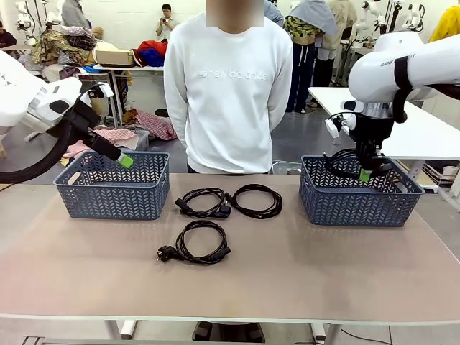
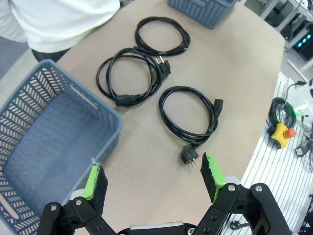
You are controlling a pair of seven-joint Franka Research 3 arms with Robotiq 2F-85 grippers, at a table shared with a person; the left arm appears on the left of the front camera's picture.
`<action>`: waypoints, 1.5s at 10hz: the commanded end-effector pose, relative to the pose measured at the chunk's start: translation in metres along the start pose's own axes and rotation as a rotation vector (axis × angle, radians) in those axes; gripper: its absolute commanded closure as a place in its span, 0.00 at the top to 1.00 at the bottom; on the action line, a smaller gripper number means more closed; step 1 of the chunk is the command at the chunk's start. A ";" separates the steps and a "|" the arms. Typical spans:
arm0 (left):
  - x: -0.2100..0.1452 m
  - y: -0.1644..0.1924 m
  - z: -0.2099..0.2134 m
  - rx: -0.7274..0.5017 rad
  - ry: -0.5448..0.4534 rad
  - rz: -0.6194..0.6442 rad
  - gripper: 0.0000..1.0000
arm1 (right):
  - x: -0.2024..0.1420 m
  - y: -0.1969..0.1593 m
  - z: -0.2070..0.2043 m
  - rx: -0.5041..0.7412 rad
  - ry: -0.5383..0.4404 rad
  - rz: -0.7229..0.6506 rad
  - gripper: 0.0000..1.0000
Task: Organize the cables according to human instructions.
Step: Pick up a bundle of cables and place it in the basket indicated by the human.
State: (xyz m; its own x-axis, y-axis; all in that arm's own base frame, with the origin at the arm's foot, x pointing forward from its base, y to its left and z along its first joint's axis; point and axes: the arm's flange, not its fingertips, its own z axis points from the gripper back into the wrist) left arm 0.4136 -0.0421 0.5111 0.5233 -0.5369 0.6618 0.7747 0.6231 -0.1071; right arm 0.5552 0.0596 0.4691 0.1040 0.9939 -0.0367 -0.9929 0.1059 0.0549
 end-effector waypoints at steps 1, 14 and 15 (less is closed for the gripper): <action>-0.002 0.001 -0.001 -0.022 -0.025 -0.015 1.00 | -0.001 0.002 -0.001 -0.003 -0.001 0.000 0.11; -0.002 0.001 -0.001 -0.022 -0.025 -0.015 1.00 | -0.002 -0.045 -0.035 -0.054 0.028 0.031 0.11; -0.002 0.001 -0.001 -0.022 -0.025 -0.015 1.00 | -0.003 -0.047 -0.037 -0.052 0.028 0.037 0.11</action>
State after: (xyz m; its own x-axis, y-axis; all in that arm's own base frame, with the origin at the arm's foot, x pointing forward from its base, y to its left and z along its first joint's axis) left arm 0.4137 -0.0421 0.5111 0.5230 -0.5371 0.6618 0.7750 0.6229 -0.1069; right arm 0.5916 0.0536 0.4271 0.1027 0.9936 -0.0474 -0.9941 0.1041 0.0295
